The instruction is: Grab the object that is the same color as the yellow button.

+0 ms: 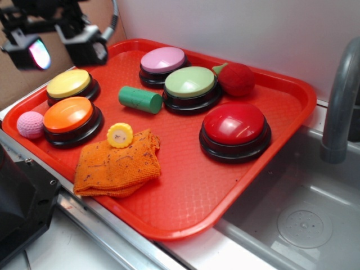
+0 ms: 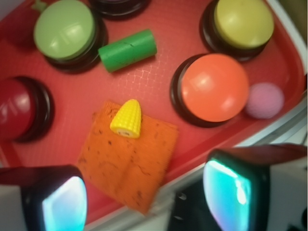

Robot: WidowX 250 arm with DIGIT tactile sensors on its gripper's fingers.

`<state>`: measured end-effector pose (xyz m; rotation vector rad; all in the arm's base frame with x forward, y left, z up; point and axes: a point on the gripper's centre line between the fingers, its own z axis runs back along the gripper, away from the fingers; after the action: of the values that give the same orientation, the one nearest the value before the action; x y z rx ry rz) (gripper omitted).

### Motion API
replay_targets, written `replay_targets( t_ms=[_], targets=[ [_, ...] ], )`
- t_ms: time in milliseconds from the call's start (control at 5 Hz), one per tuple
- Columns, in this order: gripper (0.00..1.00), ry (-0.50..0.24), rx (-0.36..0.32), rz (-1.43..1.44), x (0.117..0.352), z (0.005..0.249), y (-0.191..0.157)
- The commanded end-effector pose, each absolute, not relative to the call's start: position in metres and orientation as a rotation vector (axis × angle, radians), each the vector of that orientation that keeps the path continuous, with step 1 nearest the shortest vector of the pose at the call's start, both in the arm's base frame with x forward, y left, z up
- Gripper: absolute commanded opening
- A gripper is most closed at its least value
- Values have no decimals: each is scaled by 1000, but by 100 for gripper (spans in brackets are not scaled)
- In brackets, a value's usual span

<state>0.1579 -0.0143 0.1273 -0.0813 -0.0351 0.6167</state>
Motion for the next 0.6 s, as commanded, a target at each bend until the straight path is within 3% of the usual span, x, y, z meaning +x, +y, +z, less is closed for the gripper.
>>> replay_targets(
  t_ms=[0, 400],
  targets=[
    [100, -69, -45, 798, 181, 87, -10],
    [100, -24, -120, 885, 183, 45, -10]
  ],
)
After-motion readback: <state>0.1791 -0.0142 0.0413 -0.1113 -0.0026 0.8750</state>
